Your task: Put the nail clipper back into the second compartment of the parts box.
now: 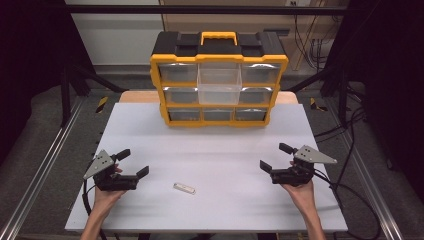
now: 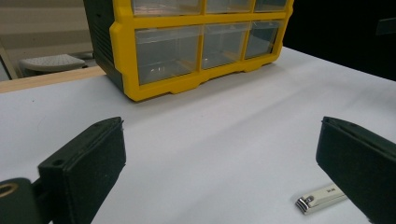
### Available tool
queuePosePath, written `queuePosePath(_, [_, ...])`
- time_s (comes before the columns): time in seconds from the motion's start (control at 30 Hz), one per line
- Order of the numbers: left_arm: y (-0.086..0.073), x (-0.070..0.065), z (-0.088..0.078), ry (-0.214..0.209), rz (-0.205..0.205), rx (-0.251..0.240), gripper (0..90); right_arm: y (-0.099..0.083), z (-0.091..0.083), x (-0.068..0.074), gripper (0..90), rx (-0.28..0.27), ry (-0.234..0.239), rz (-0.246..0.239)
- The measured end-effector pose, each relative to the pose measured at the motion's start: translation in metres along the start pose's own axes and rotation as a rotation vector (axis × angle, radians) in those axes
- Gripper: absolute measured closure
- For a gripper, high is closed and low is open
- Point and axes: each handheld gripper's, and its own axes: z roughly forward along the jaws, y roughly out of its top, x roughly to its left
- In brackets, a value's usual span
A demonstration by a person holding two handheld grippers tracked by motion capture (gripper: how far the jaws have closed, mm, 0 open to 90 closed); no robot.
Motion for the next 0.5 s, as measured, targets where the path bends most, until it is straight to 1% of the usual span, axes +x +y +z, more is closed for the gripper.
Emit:
queuePosePath(0.13, [0.000, 0.000, 0.000, 0.000, 0.001, 0.002, 1.5, 0.003, 0.003, 0.005, 0.7, 0.016, 0.000, -0.017])
queuePosePath(0.27, [0.000, 0.000, 0.000, 0.000, 0.000, 0.004, 1.6, 0.007, 0.009, 0.014, 0.6, 0.027, 0.019, -0.024])
queuePosePath(0.3, [0.000, 0.000, 0.000, 0.000, 0.000, 0.004, 1.6, 0.007, 0.009, 0.014, 0.6, 0.027, 0.019, -0.024])
queuePosePath(0.43, [0.000, 0.000, 0.001, 0.000, 0.001, 0.005, 1.6, 0.011, 0.014, 0.021, 0.7, 0.033, 0.031, -0.024])
queuePosePath(0.5, [0.000, 0.000, 0.001, 0.001, 0.001, 0.006, 1.6, 0.013, 0.018, 0.027, 0.8, 0.040, 0.039, -0.034])
